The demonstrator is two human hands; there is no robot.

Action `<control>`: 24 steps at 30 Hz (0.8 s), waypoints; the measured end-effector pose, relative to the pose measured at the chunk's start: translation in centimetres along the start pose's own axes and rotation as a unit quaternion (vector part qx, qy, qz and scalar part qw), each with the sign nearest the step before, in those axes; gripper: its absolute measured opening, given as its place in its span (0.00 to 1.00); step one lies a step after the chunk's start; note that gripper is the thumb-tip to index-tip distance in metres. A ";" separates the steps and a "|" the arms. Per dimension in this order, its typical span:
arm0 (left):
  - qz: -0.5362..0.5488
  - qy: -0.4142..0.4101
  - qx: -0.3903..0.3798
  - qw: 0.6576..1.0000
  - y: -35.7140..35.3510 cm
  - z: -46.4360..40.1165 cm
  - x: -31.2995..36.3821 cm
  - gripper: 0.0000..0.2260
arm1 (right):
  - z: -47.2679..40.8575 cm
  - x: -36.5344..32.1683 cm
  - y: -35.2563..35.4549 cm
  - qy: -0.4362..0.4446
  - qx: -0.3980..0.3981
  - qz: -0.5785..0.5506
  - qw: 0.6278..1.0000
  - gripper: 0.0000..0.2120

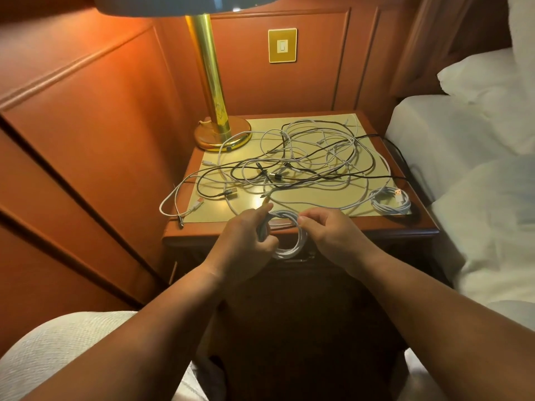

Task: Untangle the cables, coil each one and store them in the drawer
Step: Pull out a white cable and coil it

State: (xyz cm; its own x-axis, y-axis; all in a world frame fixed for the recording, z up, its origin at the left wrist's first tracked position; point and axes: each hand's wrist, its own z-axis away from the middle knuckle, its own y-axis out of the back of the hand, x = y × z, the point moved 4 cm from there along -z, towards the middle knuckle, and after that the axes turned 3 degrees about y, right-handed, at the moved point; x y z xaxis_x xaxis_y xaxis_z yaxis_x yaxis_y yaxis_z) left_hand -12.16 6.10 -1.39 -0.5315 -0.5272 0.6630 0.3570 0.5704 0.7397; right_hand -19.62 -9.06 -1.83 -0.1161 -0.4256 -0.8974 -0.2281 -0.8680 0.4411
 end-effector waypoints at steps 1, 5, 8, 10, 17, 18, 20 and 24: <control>0.001 0.008 -0.011 1.000 -0.1 0.0 0.0 0.30 | 0.0 -0.1 -0.1 0.012 -0.005 0.012 1.000 0.14; 0.002 0.022 -0.030 0.999 -0.4 0.1 0.0 0.29 | 0.1 -0.4 -0.2 0.016 -0.012 0.017 1.000 0.23; 0.035 0.020 -0.032 0.999 -0.7 0.1 0.1 0.29 | -0.1 0.2 -0.4 -0.041 -0.010 -0.011 0.999 0.29; 0.101 0.026 -0.037 0.994 -0.9 0.1 0.3 0.28 | -0.2 0.7 -0.6 -0.104 -0.011 -0.078 0.991 0.25; 0.385 0.136 -0.111 0.906 -1.5 1.1 0.9 0.24 | 0.5 2.2 -1.3 -0.237 -0.147 -0.341 0.898 0.17; 0.428 0.153 -0.120 0.883 -1.6 1.1 0.9 0.24 | 0.5 2.3 -1.3 -0.239 -0.149 -0.372 0.884 0.16; 0.484 0.180 -0.131 0.846 -1.8 0.9 0.9 0.23 | 0.2 2.7 -1.4 -0.241 -0.146 -0.400 0.872 0.20; 0.562 0.233 -0.129 0.783 -2.3 0.9 0.6 0.22 | -0.3 2.6 -1.5 -0.209 -0.138 -0.347 0.904 0.25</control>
State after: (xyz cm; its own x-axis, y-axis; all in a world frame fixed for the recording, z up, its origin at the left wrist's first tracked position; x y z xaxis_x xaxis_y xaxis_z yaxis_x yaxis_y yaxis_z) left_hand -13.99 5.04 -2.77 0.5464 0.0103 0.8375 0.5734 0.7242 -0.3831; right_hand -19.31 -8.92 -4.88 -0.4057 0.3294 -0.8526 -0.1422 -0.9442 -0.2971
